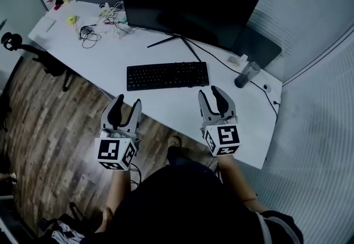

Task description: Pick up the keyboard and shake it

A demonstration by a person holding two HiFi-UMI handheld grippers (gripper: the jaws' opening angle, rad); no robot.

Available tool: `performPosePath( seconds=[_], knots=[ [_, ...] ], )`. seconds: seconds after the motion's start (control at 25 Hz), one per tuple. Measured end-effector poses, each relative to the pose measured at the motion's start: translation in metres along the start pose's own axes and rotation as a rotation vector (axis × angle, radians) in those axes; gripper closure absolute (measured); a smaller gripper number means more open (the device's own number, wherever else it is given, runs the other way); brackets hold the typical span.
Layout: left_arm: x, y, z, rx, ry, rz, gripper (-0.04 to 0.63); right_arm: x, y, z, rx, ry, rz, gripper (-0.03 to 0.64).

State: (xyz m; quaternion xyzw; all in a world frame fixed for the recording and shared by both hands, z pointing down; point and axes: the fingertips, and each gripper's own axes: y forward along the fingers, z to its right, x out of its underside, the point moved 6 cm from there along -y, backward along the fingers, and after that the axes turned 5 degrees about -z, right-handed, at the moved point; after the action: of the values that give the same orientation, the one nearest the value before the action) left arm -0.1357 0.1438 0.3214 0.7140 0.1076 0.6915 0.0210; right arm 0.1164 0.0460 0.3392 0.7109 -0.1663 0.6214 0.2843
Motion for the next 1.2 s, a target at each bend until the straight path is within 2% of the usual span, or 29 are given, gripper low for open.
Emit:
performPosePath(
  seconds=[0.28, 0.64, 1.0, 1.2],
  knots=[
    [0.008, 0.072, -0.034, -0.031, -0.026, -0.016, 0.374, 0.024, 0.078, 0.044, -0.030, 0.011, -0.090, 0.442],
    [0.043, 0.113, -0.064, -0.075, -0.061, -0.125, 0.371, 0.049, 0.123, 0.068, -0.046, 0.028, -0.186, 0.437],
    [0.081, 0.152, -0.101, -0.019, -0.074, -0.270, 0.362, 0.085, 0.151, 0.073, 0.004, 0.052, -0.307, 0.428],
    [0.103, 0.178, -0.125, 0.028, -0.049, -0.348, 0.359, 0.100, 0.169, 0.081, 0.044, 0.080, -0.372, 0.423]
  ],
)
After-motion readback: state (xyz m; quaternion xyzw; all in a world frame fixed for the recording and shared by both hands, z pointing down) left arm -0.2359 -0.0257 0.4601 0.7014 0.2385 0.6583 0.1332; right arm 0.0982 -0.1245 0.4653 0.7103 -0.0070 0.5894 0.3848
